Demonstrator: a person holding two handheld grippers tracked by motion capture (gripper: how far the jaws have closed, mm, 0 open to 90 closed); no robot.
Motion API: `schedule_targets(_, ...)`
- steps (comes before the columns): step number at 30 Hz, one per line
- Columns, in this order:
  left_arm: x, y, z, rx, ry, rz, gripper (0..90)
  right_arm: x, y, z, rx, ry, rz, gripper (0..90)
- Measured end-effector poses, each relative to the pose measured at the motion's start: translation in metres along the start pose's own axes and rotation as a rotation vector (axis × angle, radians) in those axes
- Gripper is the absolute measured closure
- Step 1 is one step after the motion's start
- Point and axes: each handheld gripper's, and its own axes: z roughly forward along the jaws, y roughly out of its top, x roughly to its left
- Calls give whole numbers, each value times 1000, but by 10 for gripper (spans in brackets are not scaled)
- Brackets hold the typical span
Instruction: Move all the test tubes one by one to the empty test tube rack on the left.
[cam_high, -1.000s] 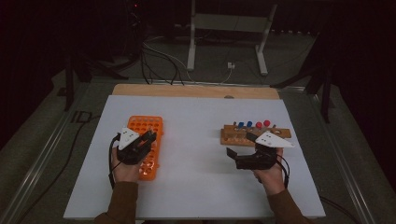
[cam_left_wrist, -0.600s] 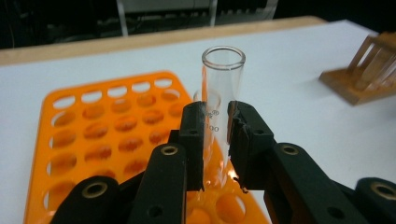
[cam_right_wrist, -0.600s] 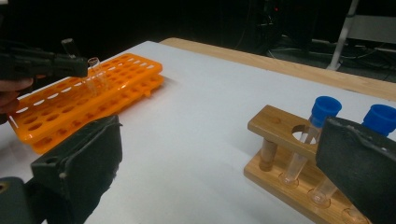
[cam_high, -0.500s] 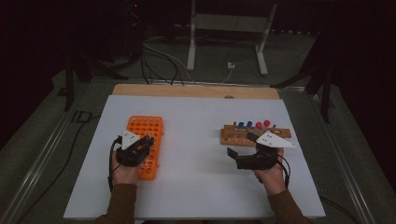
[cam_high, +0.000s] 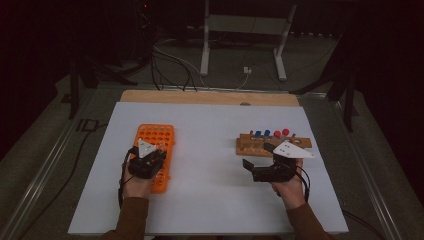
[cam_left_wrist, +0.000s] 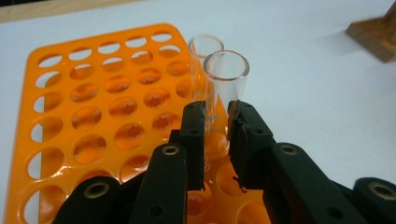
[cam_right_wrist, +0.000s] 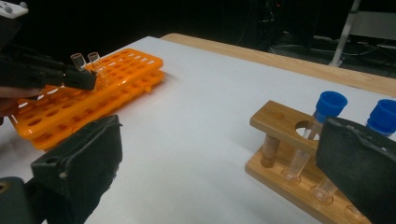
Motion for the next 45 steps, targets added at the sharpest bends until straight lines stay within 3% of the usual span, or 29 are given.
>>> schedule_targets(8, -2, 0, 2, 20, 12, 13, 771, 0, 0, 0, 1, -1, -2, 8)
schedule_targets(14, 0, -1, 1, 13, 1, -6, 748, 0, 0, 1, 2, 1, -2, 8)
schedule_targets(18, 3, -2, -2, -27, -10, -42, 625, -1, 0, 0, 0, 1, -2, 8)
schedule_targets(22, 8, -3, -7, -97, -49, -85, 517, -1, 0, 0, 1, 1, 1, 8)
schedule_targets(30, 4, 3, -16, -196, -76, -88, 302, -2, 0, -1, -2, -2, 2, 8)
schedule_targets(38, 9, 5, -21, -250, -112, -165, 139, -5, 4, -5, -10, -42, -22, 8)
schedule_targets(41, 9, 7, -22, -250, -119, -168, 12, -9, 7, -7, -7, -54, -17, 8)
schedule_targets(45, 8, 8, -25, -275, -125, -159, 6, -19, 11, -11, -6, -82, -10, 8)
